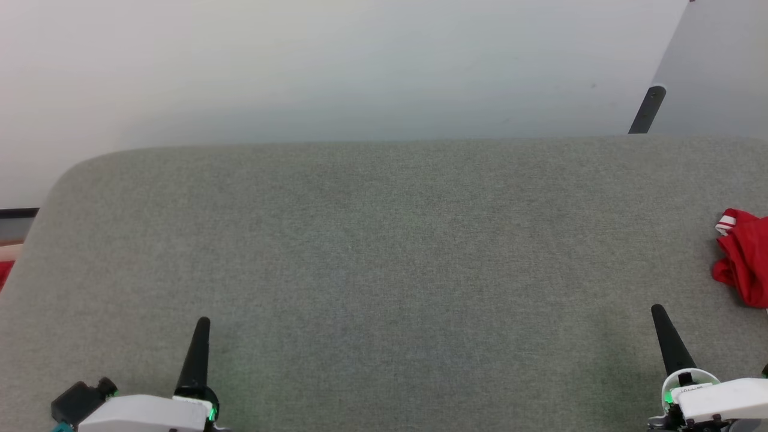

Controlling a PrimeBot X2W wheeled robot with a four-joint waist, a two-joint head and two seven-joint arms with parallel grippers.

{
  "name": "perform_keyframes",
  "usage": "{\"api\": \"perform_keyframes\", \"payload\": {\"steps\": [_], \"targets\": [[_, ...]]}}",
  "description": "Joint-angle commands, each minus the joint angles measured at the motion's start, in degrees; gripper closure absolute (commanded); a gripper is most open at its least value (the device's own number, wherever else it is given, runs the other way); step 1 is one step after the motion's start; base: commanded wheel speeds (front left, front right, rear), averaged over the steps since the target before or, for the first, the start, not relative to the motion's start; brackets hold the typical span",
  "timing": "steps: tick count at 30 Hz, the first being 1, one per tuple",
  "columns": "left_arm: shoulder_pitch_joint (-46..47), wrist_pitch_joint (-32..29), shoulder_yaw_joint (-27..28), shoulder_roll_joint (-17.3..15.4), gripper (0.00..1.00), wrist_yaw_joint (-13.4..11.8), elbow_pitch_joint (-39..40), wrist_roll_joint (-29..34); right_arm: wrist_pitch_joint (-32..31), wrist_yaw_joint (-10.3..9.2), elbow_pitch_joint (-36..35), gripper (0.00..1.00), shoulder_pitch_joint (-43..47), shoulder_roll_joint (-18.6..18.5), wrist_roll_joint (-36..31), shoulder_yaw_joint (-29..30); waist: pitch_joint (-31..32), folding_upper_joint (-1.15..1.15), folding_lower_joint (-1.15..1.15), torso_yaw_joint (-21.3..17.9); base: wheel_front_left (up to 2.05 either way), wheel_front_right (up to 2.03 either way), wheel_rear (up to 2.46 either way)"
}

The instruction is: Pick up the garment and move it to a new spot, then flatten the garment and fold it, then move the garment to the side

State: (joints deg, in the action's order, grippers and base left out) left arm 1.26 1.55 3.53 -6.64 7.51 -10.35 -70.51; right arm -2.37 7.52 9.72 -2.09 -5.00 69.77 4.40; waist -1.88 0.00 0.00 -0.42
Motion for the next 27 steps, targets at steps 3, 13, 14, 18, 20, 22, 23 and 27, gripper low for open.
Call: {"api": "perform_keyframes", "payload": {"steps": [3,13,14,18,20,22,23,27], "targets": [[1.36,-0.71,0.32,0.11,1.00,-0.02,-0.12,-2.78,-0.49,-0.03,0.17,1.00,-1.60,0.16,2.86,0.32,0.13,0.00,0.00,0.03,0.00,0.00,0.00],[2.20,-2.10,0.58,0.70,1.00,-0.02,-0.94,-7.59,-1.23,-0.03,1.14,1.00,-2.23,0.51,7.66,0.59,0.44,0.00,0.00,0.11,0.00,0.00,0.00],[2.20,-2.10,0.58,0.70,1.00,-0.02,-0.94,-7.59,-1.23,-0.03,1.14,1.00,-2.23,0.51,7.66,0.59,0.44,0.00,0.00,0.11,0.00,0.00,0.00],[2.59,-2.71,0.69,0.91,1.00,-0.02,-1.23,-9.36,-1.53,-0.03,1.51,1.00,-2.46,0.65,9.38,0.70,0.56,0.00,0.00,0.14,0.00,0.00,0.00],[2.66,-2.95,0.74,1.04,1.00,-0.02,-1.41,-10.24,-1.61,-0.03,1.67,1.00,-2.57,0.72,10.29,0.75,0.62,0.00,0.00,0.15,0.00,0.00,0.00],[2.88,-3.22,0.80,1.16,1.00,-0.02,-1.59,-11.10,-1.74,-0.03,1.88,1.00,-2.55,0.79,11.18,0.80,0.68,0.00,0.00,0.17,0.00,0.00,0.00],[3.00,-3.39,0.83,1.21,1.00,-0.02,-1.65,-11.43,-1.84,-0.03,1.99,1.00,-2.63,0.82,11.53,0.83,0.71,0.00,0.00,0.18,0.00,0.00,0.00],[3.29,-3.94,0.94,1.45,1.00,-0.03,-1.97,-13.15,-2.15,-0.04,2.32,1.00,-3.02,0.96,13.19,0.94,0.84,0.00,0.00,0.21,0.00,0.00,0.00]]}}
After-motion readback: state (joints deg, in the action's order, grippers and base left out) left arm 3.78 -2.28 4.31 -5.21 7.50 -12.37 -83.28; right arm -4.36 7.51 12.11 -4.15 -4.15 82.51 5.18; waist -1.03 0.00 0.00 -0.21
